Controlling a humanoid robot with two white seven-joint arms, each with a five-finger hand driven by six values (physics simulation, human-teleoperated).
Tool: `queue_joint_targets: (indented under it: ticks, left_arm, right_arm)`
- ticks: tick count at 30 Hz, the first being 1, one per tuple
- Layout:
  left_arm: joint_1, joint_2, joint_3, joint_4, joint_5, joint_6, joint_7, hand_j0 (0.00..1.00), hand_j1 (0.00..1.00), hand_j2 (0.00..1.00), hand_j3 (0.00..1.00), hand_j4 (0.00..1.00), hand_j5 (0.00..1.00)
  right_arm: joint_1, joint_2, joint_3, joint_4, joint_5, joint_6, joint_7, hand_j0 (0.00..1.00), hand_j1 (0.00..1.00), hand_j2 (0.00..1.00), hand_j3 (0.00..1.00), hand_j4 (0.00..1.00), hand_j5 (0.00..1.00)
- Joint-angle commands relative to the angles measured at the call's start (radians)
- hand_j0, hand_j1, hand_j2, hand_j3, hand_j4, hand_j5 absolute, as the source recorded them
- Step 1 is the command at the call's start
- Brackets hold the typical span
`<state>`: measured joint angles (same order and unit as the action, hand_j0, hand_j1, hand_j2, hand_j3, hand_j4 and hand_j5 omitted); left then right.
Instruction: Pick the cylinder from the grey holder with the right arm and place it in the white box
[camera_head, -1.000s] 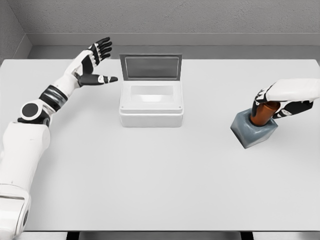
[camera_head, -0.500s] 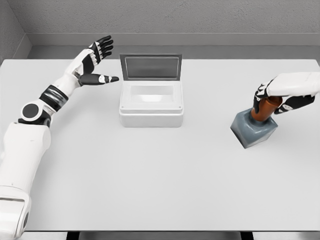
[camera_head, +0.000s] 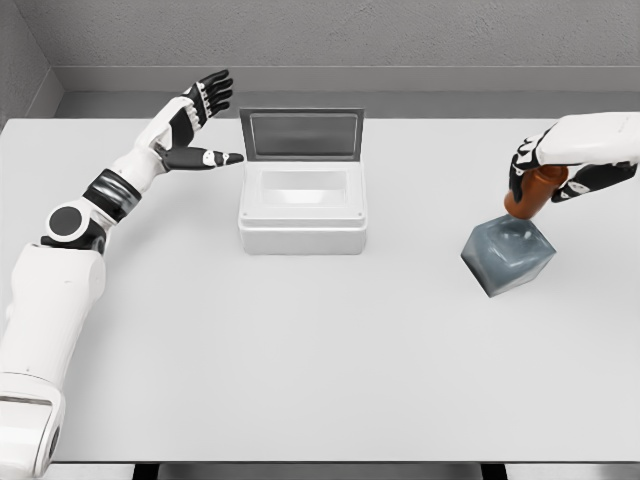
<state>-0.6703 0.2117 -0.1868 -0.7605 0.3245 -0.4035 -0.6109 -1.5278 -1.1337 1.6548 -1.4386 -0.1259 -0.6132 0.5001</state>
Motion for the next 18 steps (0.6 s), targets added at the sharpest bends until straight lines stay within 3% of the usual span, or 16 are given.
queue_joint_targets:
  ticks: [1, 12, 14, 18]
  left_arm:
    - [0.0, 0.001, 0.001, -0.002, 0.004, 0.002, 0.0, 1.0, 1.0, 1.0, 1.0, 1.0, 1.0]
    - [0.005, 0.028, 0.012, 0.006, -0.004, 0.0, 0.0, 1.0, 1.0, 1.0, 1.0, 1.0, 1.0]
    - [0.017, 0.028, 0.012, -0.014, -0.002, 0.0, 0.0, 1.0, 1.0, 1.0, 1.0, 1.0, 1.0]
    - [0.077, 0.074, 0.023, -0.126, 0.002, 0.0, 0.0, 1.0, 1.0, 1.0, 1.0, 1.0, 1.0]
  right_arm:
    - [0.0, 0.002, -0.003, 0.0, -0.006, 0.002, 0.005, 0.48, 0.48, 0.48, 0.48, 0.48, 0.48]
    - [-0.034, 0.012, -0.003, -0.002, -0.006, 0.002, 0.009, 0.48, 0.48, 0.48, 0.48, 0.48, 0.48]
    - [-0.035, 0.035, -0.001, 0.0, -0.004, 0.002, 0.011, 0.48, 0.48, 0.48, 0.48, 0.48, 0.48]
    - [-0.043, 0.063, -0.001, 0.0, -0.003, 0.002, 0.023, 0.46, 0.46, 0.46, 0.46, 0.46, 0.46]
